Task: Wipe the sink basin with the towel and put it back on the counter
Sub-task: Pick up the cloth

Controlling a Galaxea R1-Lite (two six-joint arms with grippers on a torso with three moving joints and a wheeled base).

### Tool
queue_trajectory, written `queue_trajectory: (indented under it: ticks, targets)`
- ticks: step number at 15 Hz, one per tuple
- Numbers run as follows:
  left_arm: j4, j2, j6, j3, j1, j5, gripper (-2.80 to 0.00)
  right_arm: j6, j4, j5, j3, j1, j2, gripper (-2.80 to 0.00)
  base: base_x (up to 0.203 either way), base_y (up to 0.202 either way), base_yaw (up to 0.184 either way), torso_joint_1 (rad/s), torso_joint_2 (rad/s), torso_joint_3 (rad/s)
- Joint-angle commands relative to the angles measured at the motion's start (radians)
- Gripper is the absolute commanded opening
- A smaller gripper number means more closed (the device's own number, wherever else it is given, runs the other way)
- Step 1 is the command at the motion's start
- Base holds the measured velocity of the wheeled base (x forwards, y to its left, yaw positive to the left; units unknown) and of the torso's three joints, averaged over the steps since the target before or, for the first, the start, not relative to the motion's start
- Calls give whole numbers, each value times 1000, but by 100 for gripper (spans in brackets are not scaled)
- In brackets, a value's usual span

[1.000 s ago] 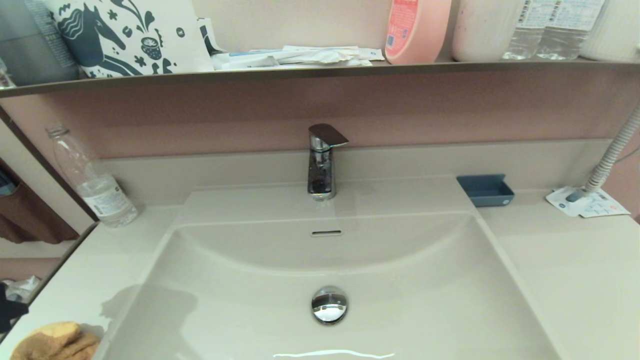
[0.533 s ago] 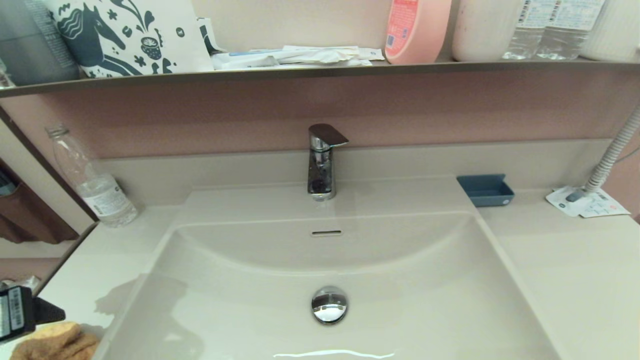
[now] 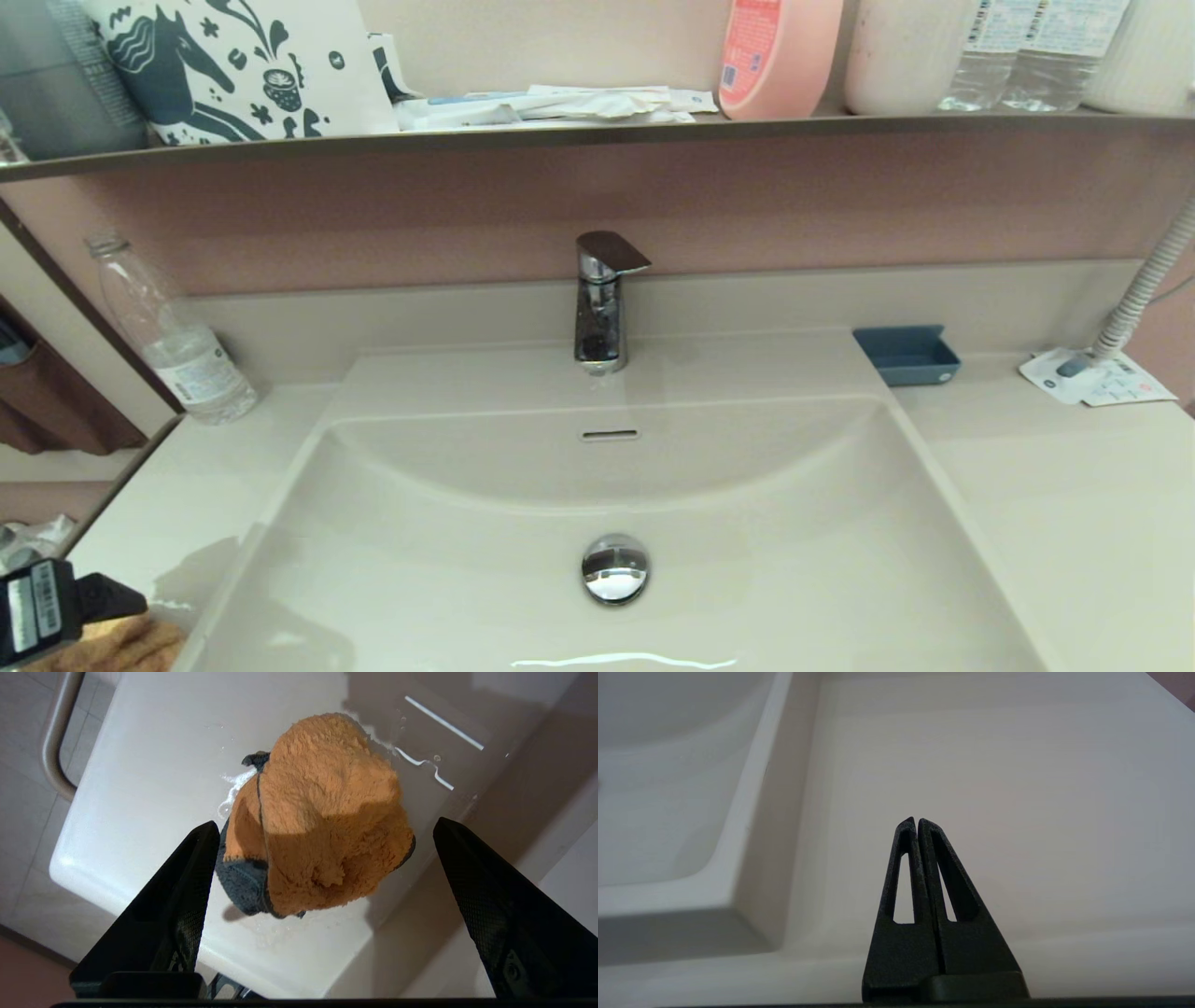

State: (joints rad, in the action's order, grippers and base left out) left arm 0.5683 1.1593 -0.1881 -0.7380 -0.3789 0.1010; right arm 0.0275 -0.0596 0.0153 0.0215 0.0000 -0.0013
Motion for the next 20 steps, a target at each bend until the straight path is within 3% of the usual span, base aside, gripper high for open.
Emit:
queue_trajectory:
  ticks: [1,4,5,7,15,18,20]
  targets:
    - [-31,7,0,26,-16,-5,0,2,0,0,0,0,1,-280,0,0,0,0,0,0]
    - [-76,14,4,78,-25,-10,0,1,0,0,0,0,1,-280,0,0,0,0,0,0]
    - [-109,25,5,95,-42,-19,-280,0,0,0,0,0,1,-280,0,0,0,0,0,0]
    - [-163,40,18,103,-66,-24,-280,1,0,0,0,0,1,-280,0,0,0,0,0,0]
    - [-165,45,41,95,-69,-26,-280,2,0,0,0,0,1,-280,0,0,0,0,0,0]
    - [-156,27,39,-8,-70,-32,-280,0,0,0,0,0,1,-280,0,0,0,0,0,0]
    - [-84,0,39,-115,-66,-34,-280,1,0,0,0,0,1,-280,0,0,0,0,0,0]
